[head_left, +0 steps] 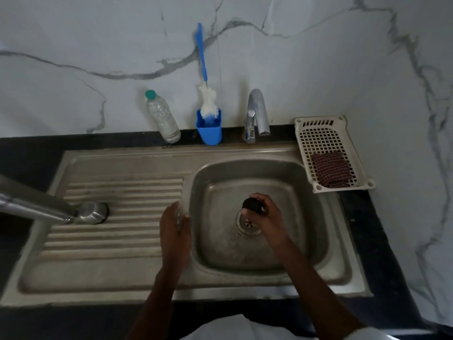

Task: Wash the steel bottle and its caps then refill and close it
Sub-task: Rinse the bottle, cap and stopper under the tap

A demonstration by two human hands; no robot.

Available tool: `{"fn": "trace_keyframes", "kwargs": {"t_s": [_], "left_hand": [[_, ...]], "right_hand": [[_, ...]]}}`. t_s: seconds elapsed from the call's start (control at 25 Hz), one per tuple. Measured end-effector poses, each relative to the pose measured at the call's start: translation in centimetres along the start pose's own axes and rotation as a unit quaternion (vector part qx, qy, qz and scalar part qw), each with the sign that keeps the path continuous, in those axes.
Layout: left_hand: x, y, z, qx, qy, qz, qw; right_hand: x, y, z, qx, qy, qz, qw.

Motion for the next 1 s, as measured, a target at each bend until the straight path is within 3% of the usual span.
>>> {"fn": "trace_keyframes", "kwargs": {"t_s": [0.12, 0.24, 0.36, 0.56, 0.68, 0.88, 1.0], "left_hand": [[-2.2, 1.5, 1.6, -0.048, -0.088, -0.048, 0.994], [-4.1, 1.6, 1.5, -0.098, -0.167, -0.114, 0.974], [-4.2, 1.3, 1.3, -0.135, -0.13, -0.161, 0.969], [-4.4, 1.4, 1.4, -0.168, -0.127, -0.183, 0.96], [-4.3, 1.4, 1.5, -0.171, -0.13, -0.183, 0.959], [-4.0, 1.5, 1.5, -0.177, -0.128, -0.181, 0.959], [-4.0, 1.5, 1.5, -0.178, -0.128, -0.187, 0.957]], "right_hand": [[-1.9, -1.3, 1.4, -0.02, 0.026, -0.068, 0.997], [-3.4, -2.5, 2.5, -0.016, 0.066, -0.051, 0.996], [-3.8, -3.8, 3.4, -0.039, 0.078, -0.085, 0.993], [-3.5, -5.3, 4.2, -0.095, -0.03, -0.258, 0.961], [-3.2, -5.4, 4.3, -0.096, -0.06, -0.29, 0.95], [-2.8, -4.4, 3.3, -0.01, -0.02, -0.115, 0.993], [-4.0, -3.0, 2.7, 0.034, 0.114, 0.06, 0.991]]}}
Point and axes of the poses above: each hand's wrist, its own z-axis away from the middle knuckle, its own y-axis out of the back of the hand, x = y × z, the point moved 5 cm from there along -z, towards the middle knuckle, and after that the axes turned 6 degrees about -y, right-handed, at the moved point
